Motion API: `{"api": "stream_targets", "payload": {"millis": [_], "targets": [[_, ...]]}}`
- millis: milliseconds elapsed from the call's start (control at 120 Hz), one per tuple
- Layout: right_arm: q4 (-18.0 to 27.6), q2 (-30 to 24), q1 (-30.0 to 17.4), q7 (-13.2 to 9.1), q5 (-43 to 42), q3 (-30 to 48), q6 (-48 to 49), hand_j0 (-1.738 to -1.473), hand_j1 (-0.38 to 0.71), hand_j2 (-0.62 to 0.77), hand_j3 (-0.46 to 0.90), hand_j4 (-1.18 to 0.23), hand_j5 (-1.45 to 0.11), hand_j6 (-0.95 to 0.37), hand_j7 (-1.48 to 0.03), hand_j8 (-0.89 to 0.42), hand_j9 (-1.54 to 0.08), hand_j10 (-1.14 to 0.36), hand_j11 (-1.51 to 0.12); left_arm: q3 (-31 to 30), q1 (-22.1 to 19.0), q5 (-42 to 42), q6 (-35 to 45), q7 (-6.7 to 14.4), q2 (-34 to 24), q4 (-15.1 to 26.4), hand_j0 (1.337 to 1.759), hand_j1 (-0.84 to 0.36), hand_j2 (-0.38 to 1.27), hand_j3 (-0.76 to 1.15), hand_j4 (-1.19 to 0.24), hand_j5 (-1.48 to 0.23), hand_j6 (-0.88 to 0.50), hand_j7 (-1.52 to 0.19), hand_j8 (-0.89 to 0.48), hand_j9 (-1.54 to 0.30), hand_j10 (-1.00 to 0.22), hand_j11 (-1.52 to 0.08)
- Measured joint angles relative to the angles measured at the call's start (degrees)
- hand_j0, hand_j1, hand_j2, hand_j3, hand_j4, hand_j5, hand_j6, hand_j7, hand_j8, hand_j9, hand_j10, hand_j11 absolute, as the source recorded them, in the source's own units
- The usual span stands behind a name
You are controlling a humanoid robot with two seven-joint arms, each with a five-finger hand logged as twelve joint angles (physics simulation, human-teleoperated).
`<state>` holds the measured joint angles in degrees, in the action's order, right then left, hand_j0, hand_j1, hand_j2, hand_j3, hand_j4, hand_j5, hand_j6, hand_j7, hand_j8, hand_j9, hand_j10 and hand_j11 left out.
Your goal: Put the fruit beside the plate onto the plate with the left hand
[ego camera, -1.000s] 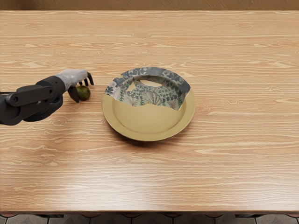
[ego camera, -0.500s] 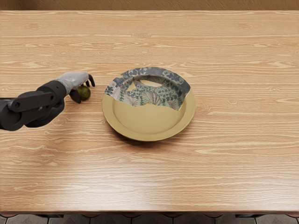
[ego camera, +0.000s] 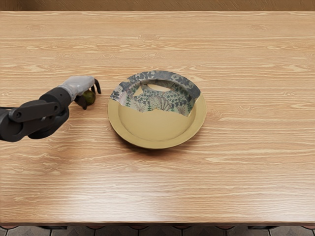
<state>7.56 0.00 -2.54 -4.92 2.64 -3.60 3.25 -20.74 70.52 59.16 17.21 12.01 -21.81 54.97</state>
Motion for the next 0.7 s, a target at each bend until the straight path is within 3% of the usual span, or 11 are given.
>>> {"api": "stream_targets", "payload": {"millis": [75,100,183,225,242,367,542,550,600,642,700], "targets": [[0.00,0.00,0.01,0.00,0.00,0.00,0.00,-1.658,-0.32,0.00,0.00,-0.02,-0.03,-0.02,-0.03,-0.02,-0.03,-0.02,-0.03,-0.10,-0.11,0.13,0.54,0.11,-0.14,0.35,1.701,-0.29,0.21,0.31,-0.58,-0.75,-0.54,-0.73,-0.53,-0.71,-0.61,-0.69],[0.00,0.00,0.02,0.00,0.00,0.00,0.00,-1.658,-0.32,0.00,0.00,-0.02,-0.03,-0.02,-0.03,-0.02,-0.03,-0.02,-0.03,-0.12,-0.19,0.15,0.68,0.12,-0.17,0.53,1.687,-0.31,0.21,0.48,-0.59,-0.76,-0.52,-0.74,-0.52,-0.72,-0.62,-0.71],[0.00,0.00,0.01,0.00,0.00,0.00,0.00,-1.658,-0.32,0.00,0.00,-0.02,-0.03,-0.02,-0.03,-0.02,-0.03,-0.02,-0.03,-0.25,-0.29,0.31,0.94,0.21,-0.27,1.10,1.718,-0.34,0.20,0.49,-0.64,-0.82,-0.47,-0.80,-0.46,-0.79,-0.66,-0.76],[0.00,0.00,0.00,0.00,0.00,0.00,0.00,-1.658,-0.32,0.00,0.00,-0.02,-0.03,-0.02,-0.03,-0.02,-0.03,-0.02,-0.03,-0.35,-0.35,0.38,1.00,0.26,-0.33,1.28,1.717,-0.36,0.18,0.47,-0.67,-0.85,-0.43,-0.83,-0.42,-0.82,-0.63,-0.79],[0.00,0.00,0.00,0.00,0.00,0.00,0.00,-1.658,-0.32,0.00,0.00,-0.02,-0.03,-0.02,-0.03,-0.02,-0.03,-0.02,-0.03,-0.38,-0.37,0.37,1.03,0.23,-0.34,1.35,1.690,-0.37,0.12,0.48,-0.68,-0.86,-0.41,-0.84,-0.40,-0.83,-0.61,-0.81],[0.00,0.00,0.00,0.00,0.00,0.00,0.00,-1.658,-0.32,0.00,0.00,-0.02,-0.03,-0.02,-0.03,-0.02,-0.03,-0.02,-0.03,-0.49,-0.55,0.50,1.23,0.16,-0.35,1.73,1.719,-0.39,0.08,0.60,-0.77,-0.93,-0.33,-0.93,-0.32,-0.92,-0.55,-0.92],[0.00,0.00,0.00,0.00,0.00,0.00,0.00,-1.658,-0.32,0.00,0.00,-0.02,-0.03,-0.02,-0.03,-0.02,-0.03,-0.02,-0.03,-0.54,-0.64,0.41,1.30,0.08,-0.47,1.97,1.706,-0.42,0.09,0.59,-0.83,-1.04,-0.25,-1.04,-0.23,-1.04,-0.47,-1.04],[0.00,0.00,0.01,0.00,0.00,0.00,0.00,-1.658,-0.32,0.00,0.00,-0.02,-0.03,-0.02,-0.03,-0.02,-0.03,-0.02,-0.03,-0.55,-0.64,0.40,1.31,0.08,-0.46,1.97,1.727,-0.42,0.09,0.62,-0.83,-1.04,-0.25,-1.05,-0.23,-1.05,-0.47,-1.04],[0.00,0.00,0.00,0.00,0.00,0.00,0.00,-1.658,-0.32,0.00,0.00,-0.02,-0.03,-0.02,-0.03,-0.02,-0.03,-0.02,-0.03,-0.55,-0.64,0.40,1.29,0.04,-0.52,2.01,1.693,-0.43,0.07,0.57,-0.84,-1.06,-0.24,-1.07,-0.24,-1.07,-0.45,-1.06],[0.00,0.00,0.01,0.00,0.00,0.00,0.00,-1.658,-0.32,0.00,0.00,-0.02,-0.03,-0.02,-0.03,-0.02,-0.03,-0.02,-0.03,-0.56,-0.58,0.31,1.23,-0.02,-0.58,2.04,1.702,-0.43,0.09,0.59,-0.83,-1.08,-0.23,-1.08,-0.24,-1.08,-0.46,-1.07],[0.00,0.00,0.02,0.00,0.00,0.00,0.00,-1.658,-0.32,0.00,0.00,-0.02,-0.03,-0.02,-0.03,-0.02,-0.03,-0.02,-0.03,-0.48,-0.48,0.23,1.16,-0.19,-1.15,2.13,1.652,-0.42,0.15,0.46,-0.82,-1.10,-0.24,-1.10,-0.26,-1.11,-0.49,-1.10]]}}
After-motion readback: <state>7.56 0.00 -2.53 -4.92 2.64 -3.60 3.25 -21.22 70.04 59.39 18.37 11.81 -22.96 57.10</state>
